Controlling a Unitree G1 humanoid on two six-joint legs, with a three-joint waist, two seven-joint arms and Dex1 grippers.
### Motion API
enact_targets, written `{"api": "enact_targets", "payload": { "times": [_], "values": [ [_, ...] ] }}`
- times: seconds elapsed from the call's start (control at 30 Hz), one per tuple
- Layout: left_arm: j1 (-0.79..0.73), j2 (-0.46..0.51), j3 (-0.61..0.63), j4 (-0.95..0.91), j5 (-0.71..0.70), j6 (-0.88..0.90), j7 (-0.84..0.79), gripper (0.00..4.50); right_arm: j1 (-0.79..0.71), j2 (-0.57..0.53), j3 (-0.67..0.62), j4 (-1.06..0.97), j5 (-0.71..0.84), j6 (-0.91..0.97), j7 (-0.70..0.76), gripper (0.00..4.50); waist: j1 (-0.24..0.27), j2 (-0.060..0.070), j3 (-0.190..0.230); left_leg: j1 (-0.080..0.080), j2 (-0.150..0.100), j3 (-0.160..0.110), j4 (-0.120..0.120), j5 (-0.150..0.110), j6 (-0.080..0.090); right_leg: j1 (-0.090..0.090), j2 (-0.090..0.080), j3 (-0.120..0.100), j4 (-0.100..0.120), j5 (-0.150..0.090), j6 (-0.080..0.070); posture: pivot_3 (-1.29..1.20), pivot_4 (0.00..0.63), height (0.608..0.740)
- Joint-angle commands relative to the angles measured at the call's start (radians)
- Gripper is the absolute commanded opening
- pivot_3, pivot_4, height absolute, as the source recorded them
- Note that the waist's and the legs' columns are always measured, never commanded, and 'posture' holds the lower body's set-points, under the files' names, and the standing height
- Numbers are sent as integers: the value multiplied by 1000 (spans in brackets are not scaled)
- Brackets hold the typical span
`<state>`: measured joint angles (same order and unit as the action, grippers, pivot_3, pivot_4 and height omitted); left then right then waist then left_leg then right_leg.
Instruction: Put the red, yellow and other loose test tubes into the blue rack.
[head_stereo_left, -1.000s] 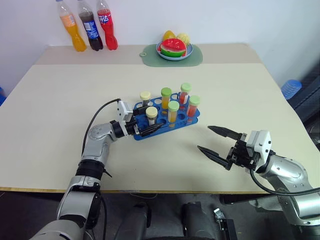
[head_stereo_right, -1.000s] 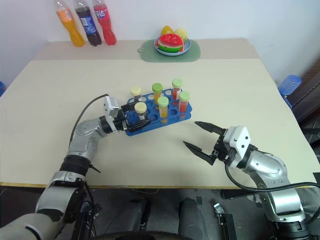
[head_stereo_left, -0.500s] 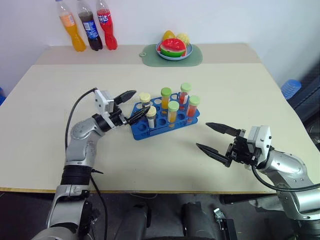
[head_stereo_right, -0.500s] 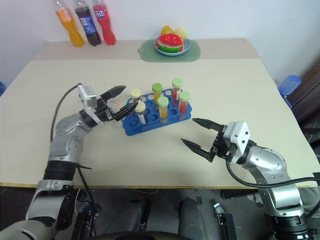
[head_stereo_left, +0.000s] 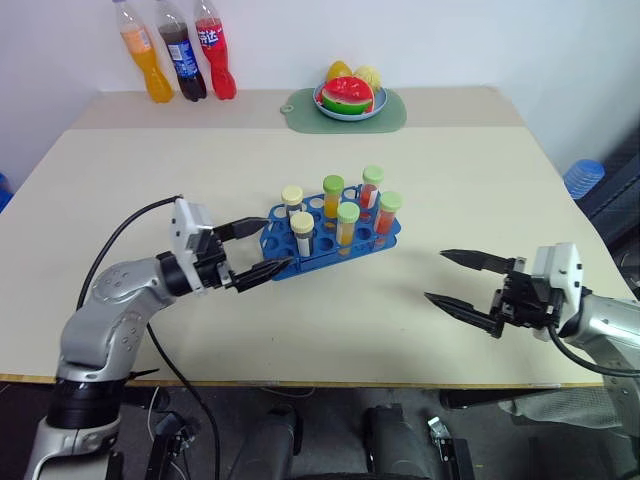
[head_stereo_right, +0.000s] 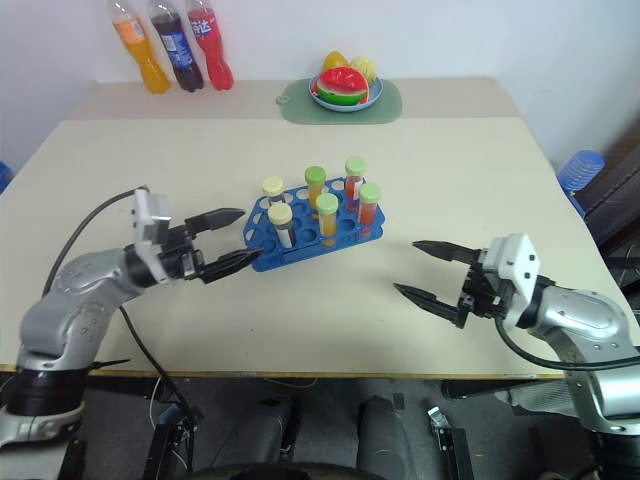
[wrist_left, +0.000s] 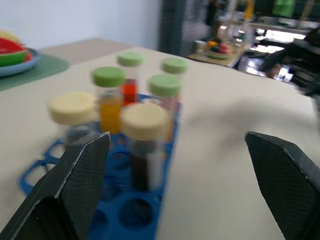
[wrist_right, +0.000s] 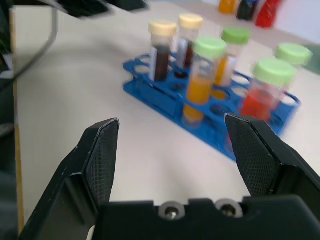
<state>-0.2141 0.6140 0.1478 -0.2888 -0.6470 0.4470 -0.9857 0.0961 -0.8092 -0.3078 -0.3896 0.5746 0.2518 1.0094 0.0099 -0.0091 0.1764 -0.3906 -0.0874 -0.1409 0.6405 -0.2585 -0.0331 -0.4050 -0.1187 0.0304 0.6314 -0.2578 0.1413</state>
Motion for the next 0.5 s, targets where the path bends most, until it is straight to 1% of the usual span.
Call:
{"api": "enact_targets", "payload": {
  "times": [0.03, 0.1, 0.23, 0.33, 0.5],
  "values": [
    [69, 42, 92, -82, -52, -23, -35, 4446, 58, -12, -62, -51, 20, 14, 4, 3726, 0, 0, 0, 0, 0, 0, 0, 0, 0, 0, 0, 0, 0, 0, 0, 0, 150, 740],
    [104, 52, 111, -102, -55, -16, -19, 4446, 81, -7, -79, -58, 29, 16, 8, 3726, 1, 0, 0, 0, 2, 0, 0, 0, 0, 0, 0, 0, 0, 0, 0, 0, 150, 740],
    [153, 42, 108, -142, -59, -7, 19, 4446, 88, -12, -74, -49, 22, 16, 22, 3726, 2, 0, 0, 0, 2, 1, 0, 0, 0, 1, -1, 0, -1, 0, 0, 0, 150, 740],
    [192, 52, 105, -152, -49, -19, 4, 4446, 66, -16, -64, -27, 17, 17, 33, 3726, 2, 0, 0, 0, 2, 1, 0, -1, 1, 1, -1, 0, -1, 0, 0, 0, 150, 740],
    [215, 71, 104, -149, -56, -11, -15, 4446, 39, -13, -44, -5, 5, 16, 52, 3726, 2, 0, 0, 0, 2, 1, 0, -1, 1, 1, -1, 0, -1, 0, 0, 0, 150, 740]
  ]
}}
